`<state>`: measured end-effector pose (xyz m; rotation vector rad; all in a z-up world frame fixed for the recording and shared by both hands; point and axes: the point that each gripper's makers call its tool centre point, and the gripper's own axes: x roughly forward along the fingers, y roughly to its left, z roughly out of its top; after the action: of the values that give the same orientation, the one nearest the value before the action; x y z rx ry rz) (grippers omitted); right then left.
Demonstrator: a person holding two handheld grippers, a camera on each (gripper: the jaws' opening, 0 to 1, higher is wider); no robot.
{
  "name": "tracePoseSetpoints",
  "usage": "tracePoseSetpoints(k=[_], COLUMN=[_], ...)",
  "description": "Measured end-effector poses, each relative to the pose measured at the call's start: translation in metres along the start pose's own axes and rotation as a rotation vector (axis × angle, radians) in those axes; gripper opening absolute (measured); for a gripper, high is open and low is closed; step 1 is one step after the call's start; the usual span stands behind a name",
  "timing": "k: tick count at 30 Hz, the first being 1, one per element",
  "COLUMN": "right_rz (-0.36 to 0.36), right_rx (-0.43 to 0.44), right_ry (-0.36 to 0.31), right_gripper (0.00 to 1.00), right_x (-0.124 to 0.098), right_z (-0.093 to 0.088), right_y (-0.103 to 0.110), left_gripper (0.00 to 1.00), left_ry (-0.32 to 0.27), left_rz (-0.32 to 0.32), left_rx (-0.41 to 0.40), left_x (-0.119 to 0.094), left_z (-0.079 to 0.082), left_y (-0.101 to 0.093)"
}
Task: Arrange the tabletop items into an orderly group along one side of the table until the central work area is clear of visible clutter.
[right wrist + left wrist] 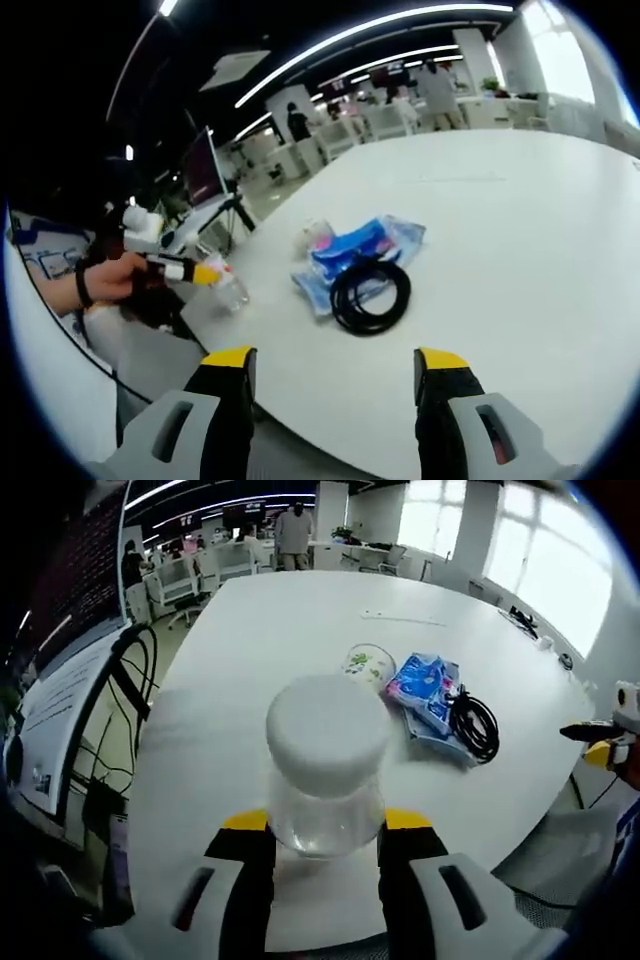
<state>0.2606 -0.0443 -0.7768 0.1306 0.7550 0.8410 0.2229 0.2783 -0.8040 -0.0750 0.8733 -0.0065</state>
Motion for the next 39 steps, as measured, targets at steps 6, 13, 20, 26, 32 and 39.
tracePoseSetpoints(k=[6, 13, 20, 26, 32, 39], right_rz=[0.007, 0.005, -0.002, 0.018, 0.030, 0.032], right_rx=[-0.003, -0.006, 0.008, -0.009, -0.018, -0.024], right_ry=[0.009, 0.007, 0.010, 0.042, 0.039, 0.037], right_gripper=[0.65, 0.65, 0.65, 0.65, 0.65, 0.65], right_x=[0.002, 0.000, -0.001, 0.002, 0.007, 0.008], right_z=[-0.003, -0.001, -0.008, -0.014, -0.005, -0.003], right_y=[0.003, 0.003, -0.002, 0.006, 0.010, 0.013], left_gripper=[0.38, 0.38, 0.38, 0.38, 0.38, 0.37], left_ry=[-0.020, -0.042, -0.068, -0.097, -0.109, -0.112], left_rz=[-0.002, 0.001, 0.007, 0.013, 0.018, 0.018], left_rx=[0.025, 0.020, 0.008, -0.016, -0.026, -0.007], left_x=[-0.002, 0.001, 0.001, 0.000, 0.002, 0.006], left_z=[-0.001, -0.002, 0.000, -0.002, -0.004, -0.005], left_y=[-0.005, -0.006, -0.008, -0.010, -0.009, -0.009])
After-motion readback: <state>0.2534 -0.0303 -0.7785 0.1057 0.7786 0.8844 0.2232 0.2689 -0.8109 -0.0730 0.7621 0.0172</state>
